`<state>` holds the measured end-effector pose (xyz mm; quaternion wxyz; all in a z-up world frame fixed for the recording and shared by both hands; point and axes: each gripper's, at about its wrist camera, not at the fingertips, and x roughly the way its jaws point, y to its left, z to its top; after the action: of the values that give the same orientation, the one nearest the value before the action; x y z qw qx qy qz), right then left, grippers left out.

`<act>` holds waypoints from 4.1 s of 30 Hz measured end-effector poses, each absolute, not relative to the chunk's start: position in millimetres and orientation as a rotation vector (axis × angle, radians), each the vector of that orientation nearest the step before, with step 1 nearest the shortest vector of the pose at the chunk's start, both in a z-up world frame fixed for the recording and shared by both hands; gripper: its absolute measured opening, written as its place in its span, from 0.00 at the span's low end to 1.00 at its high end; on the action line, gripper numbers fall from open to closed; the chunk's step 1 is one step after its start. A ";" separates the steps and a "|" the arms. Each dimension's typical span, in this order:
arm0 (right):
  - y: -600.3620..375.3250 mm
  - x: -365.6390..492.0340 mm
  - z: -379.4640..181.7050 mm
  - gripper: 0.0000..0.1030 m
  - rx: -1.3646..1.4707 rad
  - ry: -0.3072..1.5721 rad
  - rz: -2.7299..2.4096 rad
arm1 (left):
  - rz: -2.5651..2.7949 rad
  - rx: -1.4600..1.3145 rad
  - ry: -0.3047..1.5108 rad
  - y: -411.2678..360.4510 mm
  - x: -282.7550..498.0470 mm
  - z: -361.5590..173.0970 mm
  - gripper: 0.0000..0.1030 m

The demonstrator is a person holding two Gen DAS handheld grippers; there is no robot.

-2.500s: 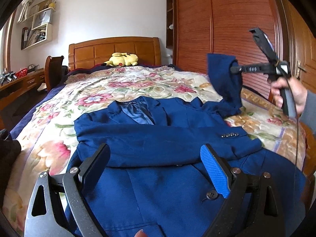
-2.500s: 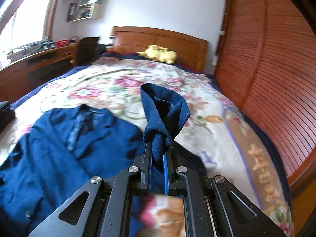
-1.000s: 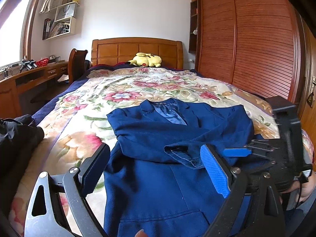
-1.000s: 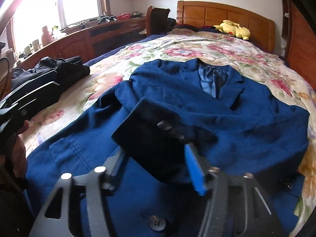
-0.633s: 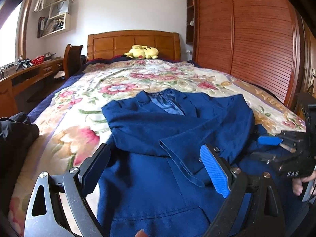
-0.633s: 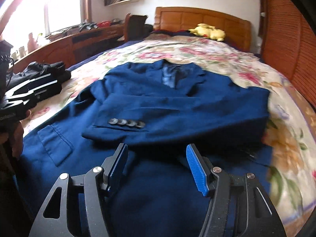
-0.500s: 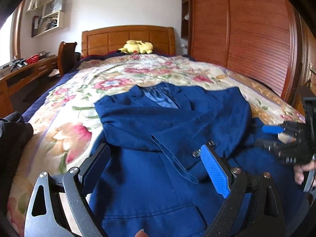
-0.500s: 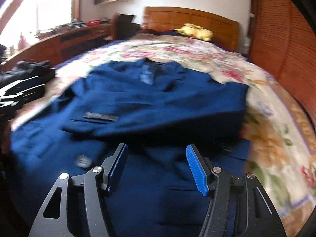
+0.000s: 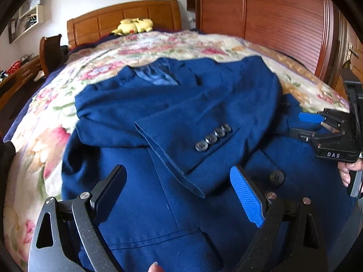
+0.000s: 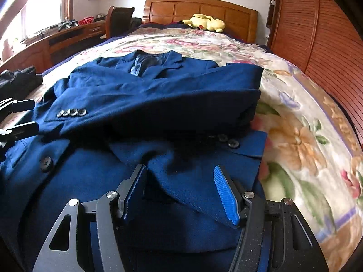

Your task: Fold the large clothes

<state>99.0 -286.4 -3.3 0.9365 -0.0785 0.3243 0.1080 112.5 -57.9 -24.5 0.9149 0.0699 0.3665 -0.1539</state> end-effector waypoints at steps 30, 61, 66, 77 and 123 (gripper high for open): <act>-311.6 89.8 -10.9 0.62 -0.130 0.622 0.216 | -0.329 0.114 0.527 -43.9 76.4 25.1 0.06; -317.3 89.6 -11.0 0.62 -0.131 0.614 0.198 | -0.281 0.044 0.538 38.3 19.7 26.1 0.77; -317.8 89.5 -10.9 0.62 -0.131 0.614 0.198 | -0.261 0.052 0.544 39.6 19.3 23.3 0.78; -319.2 89.9 -10.8 0.62 -0.128 0.632 0.218 | -0.227 0.032 0.562 43.8 -2.8 13.5 0.78; -410.3 -52.2 -10.4 0.62 -0.067 0.715 0.219 | -0.174 -0.015 0.701 80.6 -87.3 -40.6 0.49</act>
<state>-52.2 -410.3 -10.4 0.9303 -0.0328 0.3493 0.1069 -87.3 80.6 -40.6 0.9355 -0.0075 0.3428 -0.0852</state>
